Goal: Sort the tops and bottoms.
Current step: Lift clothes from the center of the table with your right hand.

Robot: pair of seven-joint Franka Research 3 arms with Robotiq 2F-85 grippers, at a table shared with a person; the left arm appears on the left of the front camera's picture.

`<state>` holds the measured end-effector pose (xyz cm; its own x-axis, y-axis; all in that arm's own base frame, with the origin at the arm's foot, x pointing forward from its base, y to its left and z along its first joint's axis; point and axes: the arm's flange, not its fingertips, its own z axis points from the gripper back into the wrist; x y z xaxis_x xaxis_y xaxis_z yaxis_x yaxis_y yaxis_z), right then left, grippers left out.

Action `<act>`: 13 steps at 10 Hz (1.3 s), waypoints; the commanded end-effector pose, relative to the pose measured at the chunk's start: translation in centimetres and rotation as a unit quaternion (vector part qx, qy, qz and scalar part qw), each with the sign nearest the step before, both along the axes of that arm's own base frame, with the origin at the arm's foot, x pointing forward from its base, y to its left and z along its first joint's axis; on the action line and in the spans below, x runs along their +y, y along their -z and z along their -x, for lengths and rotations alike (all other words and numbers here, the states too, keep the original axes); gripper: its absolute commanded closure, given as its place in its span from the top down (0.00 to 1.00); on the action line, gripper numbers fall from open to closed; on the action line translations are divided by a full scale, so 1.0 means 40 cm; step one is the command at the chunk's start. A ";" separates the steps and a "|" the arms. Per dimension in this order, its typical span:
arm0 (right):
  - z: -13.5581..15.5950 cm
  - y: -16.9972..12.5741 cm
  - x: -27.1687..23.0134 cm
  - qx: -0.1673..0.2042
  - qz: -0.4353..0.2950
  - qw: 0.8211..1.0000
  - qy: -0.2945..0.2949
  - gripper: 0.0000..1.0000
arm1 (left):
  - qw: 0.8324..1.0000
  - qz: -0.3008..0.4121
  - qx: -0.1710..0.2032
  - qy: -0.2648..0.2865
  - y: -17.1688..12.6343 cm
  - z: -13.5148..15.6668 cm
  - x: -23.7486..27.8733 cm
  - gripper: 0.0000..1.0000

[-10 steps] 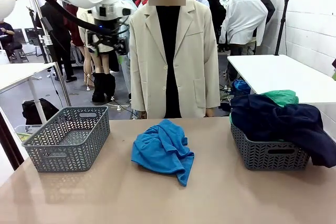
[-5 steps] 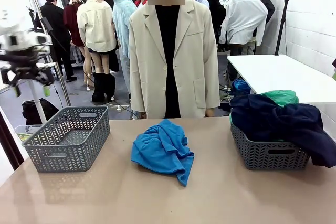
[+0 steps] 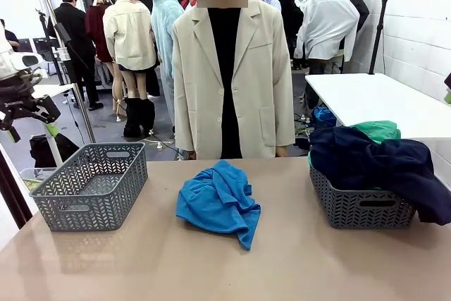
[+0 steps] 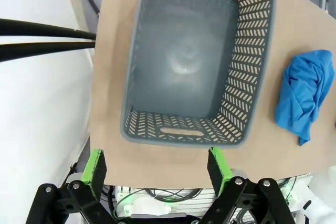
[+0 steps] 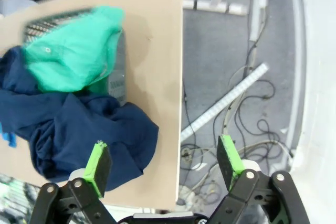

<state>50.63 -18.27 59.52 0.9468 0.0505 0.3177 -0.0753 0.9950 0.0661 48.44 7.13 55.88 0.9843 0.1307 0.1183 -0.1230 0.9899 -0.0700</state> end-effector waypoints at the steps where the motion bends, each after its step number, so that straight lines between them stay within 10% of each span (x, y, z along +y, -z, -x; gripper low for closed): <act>1: 0.007 -0.134 0.189 0.008 0.034 0.994 -0.106 1.00 | 1.000 -0.012 0.009 -0.008 -0.008 -0.001 0.001 1.00; 5: 0.054 -0.168 0.638 0.069 0.109 0.942 -0.310 1.00 | 1.000 -0.012 0.009 -0.008 -0.008 -0.001 0.001 1.00; 7: 0.061 -0.093 0.796 0.048 0.086 0.957 -0.272 1.00 | 1.000 -0.012 0.009 -0.008 -0.008 -0.001 0.001 1.00; 13: 0.079 -0.133 0.800 0.065 0.088 0.944 -0.312 1.00 | 1.000 -0.012 0.009 -0.008 -0.008 -0.001 0.001 1.00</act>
<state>47.45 13.82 64.84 0.7529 0.6419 0.1453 -0.6426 0.7647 -0.0481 48.41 7.09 55.88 0.9850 0.1302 0.1133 -0.1234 0.9903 -0.0646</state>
